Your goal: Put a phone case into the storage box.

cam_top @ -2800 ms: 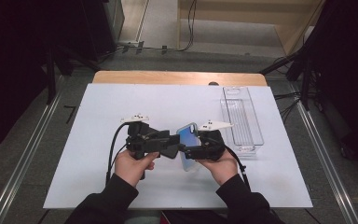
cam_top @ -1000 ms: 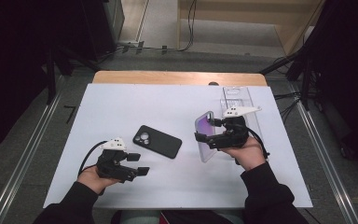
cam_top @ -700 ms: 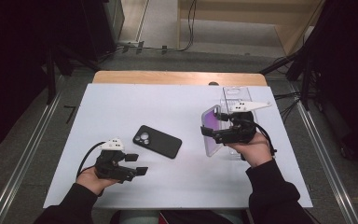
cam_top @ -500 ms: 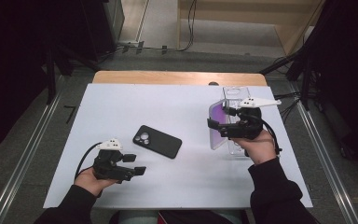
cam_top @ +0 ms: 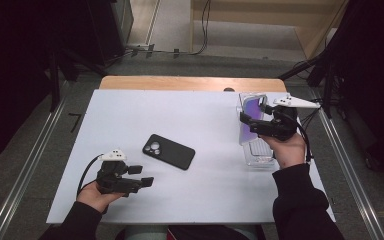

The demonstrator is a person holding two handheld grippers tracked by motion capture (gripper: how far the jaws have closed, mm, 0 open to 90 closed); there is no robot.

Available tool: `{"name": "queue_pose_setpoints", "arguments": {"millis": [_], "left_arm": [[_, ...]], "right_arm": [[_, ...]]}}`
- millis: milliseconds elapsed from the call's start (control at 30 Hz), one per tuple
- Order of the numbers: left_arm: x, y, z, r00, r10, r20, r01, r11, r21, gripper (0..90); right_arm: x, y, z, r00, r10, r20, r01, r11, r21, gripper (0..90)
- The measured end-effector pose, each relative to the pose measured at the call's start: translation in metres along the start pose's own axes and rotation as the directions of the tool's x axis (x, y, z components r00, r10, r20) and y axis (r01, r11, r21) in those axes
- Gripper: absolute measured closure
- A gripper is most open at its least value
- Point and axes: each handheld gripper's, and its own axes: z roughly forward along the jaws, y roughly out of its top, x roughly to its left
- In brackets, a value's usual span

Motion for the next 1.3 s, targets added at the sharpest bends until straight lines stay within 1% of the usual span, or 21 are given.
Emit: {"name": "queue_pose_setpoints", "arguments": {"millis": [133, 300, 333, 367, 400, 467, 533, 567, 600, 700, 767, 833, 933, 967, 1000, 1067, 1100, 1167, 1233, 1267, 1300], "left_arm": [[0.0, 0.0, 0.0, 1.0, -0.002, 0.0, 0.002, 1.0, 0.001, 29.4], [0.002, -0.001, 0.0, 0.9999, -0.01, 0.012, 0.01, 1.0, 0.0, 29.3], [0.002, -0.001, 0.0, 0.9998, -0.011, 0.016, 0.011, 0.9999, -0.001, 29.3], [0.002, -0.002, -0.001, 0.9997, -0.014, 0.02, 0.014, 0.9999, -0.002, 29.3], [0.001, -0.002, -0.001, 0.9997, -0.015, 0.021, 0.015, 0.9999, -0.007, 29.3], [0.001, -0.002, -0.001, 0.9997, -0.011, 0.02, 0.011, 0.9999, -0.007, 29.3], [0.001, -0.001, -0.001, 0.9997, -0.012, 0.02, 0.012, 0.9999, -0.006, 29.3], [0.002, -0.002, -0.001, 0.9998, -0.011, 0.018, 0.011, 0.9999, -0.004, 29.3], [0.002, -0.002, -0.001, 0.9998, -0.011, 0.018, 0.011, 0.9999, -0.004, 29.3], [0.003, -0.002, -0.002, 0.9997, -0.023, 0.007, 0.023, 0.9996, -0.014, 29.4], [0.004, -0.002, -0.003, 0.9996, -0.026, 0.009, 0.026, 0.9995, -0.017, 29.4], [0.003, -0.002, -0.003, 0.9997, -0.024, 0.009, 0.025, 0.9996, -0.015, 29.4], [0.003, -0.002, -0.002, 0.9997, -0.022, 0.007, 0.022, 0.9997, -0.015, 29.4], [0.003, -0.002, -0.002, 0.9997, -0.022, 0.008, 0.022, 0.9996, -0.016, 29.4], [0.003, -0.002, -0.003, 0.9997, -0.022, 0.008, 0.022, 0.9996, -0.016, 29.4], [0.003, -0.002, -0.003, 0.9997, -0.023, 0.009, 0.023, 0.9996, -0.016, 29.4], [0.004, -0.002, -0.003, 0.9997, -0.024, 0.009, 0.024, 0.9996, -0.016, 29.4], [0.004, -0.002, -0.003, 0.9997, -0.024, 0.009, 0.024, 0.9996, -0.016, 29.4], [0.003, -0.002, -0.003, 0.9997, -0.023, 0.009, 0.023, 0.9994, -0.026, 29.4], [0.003, -0.002, -0.003, 0.9997, -0.021, 0.011, 0.021, 0.9994, -0.027, 29.5], [0.003, -0.001, -0.003, 0.9998, -0.02, 0.005, 0.02, 0.9994, -0.028, 29.5]], "right_arm": [[-0.007, 0.0, 0.006, 0.9982, 0.016, 0.058, -0.015, 1.0, -0.012, 14.8], [-0.018, 0.002, 0.017, 0.9931, 0.039, 0.111, -0.038, 0.999, -0.015, 14.8], [-0.02, 0.002, 0.021, 0.9928, 0.042, 0.112, -0.041, 0.999, -0.016, 14.8], [-0.024, 0.004, 0.03, 0.9912, 0.055, 0.12, -0.055, 0.998, 0.0, 14.8], [-0.024, 0.004, 0.03, 0.9912, 0.055, 0.12, -0.055, 0.998, 0.0, 14.8], [-0.026, 0.007, 0.035, 0.989, 0.04, 0.143, -0.041, 0.999, 0.009, 14.8], [-0.031, 0.011, 0.041, 0.9873, 0.048, 0.151, -0.052, 0.998, 0.021, 14.8], [-0.036, 0.015, 0.045, 0.9852, 0.05, 0.164, -0.054, 0.998, 0.024, 14.8], [-0.036, 0.015, 0.045, 0.9852, 0.05, 0.164, -0.054, 0.998, 0.024, 14.8], [-0.044, 0.02, 0.05, 0.9812, 0.058, 0.184, -0.064, 0.998, 0.024, 14.8], [-0.05, 0.023, 0.054, 0.9772, 0.07, 0.2, -0.076, 0.997, 0.02, 14.8], [-0.053, 0.024, 0.057, 0.9734, 0.066, 0.219, -0.071, 0.997, 0.015, 14.8], [-0.06, 0.026, 0.063, 0.9734, 0.093, 0.209, -0.095, 0.995, 0.002, 14.8], [-0.063, 0.026, 0.065, 0.9718, 0.098, 0.214, -0.1, 0.995, -0.003, 14.8], [-0.066, 0.027, 0.067, 0.9682, 0.089, 0.234, -0.092, 0.996, 0.0, 14.8], [-0.071, 0.029, 0.07, 0.9639, 0.087, 0.252, -0.091, 0.996, 0.005, 14.8], [-0.074, 0.03, 0.071, 0.9609, 0.091, 0.261, -0.094, 0.996, -0.002, 14.8], [-0.078, 0.033, 0.073, 0.9572, 0.1, 0.272, -0.102, 0.995, -0.009, 14.7], [-0.083, 0.035, 0.077, 0.9535, 0.091, 0.287, -0.092, 0.996, -0.011, 14.7], [-0.085, 0.035, 0.08, 0.9535, 0.089, 0.288, -0.09, 0.996, -0.012, 14.7], [-0.087, 0.034, 0.082, 0.9528, 0.098, 0.287, -0.1, 0.995, -0.009, 14.7]]}}
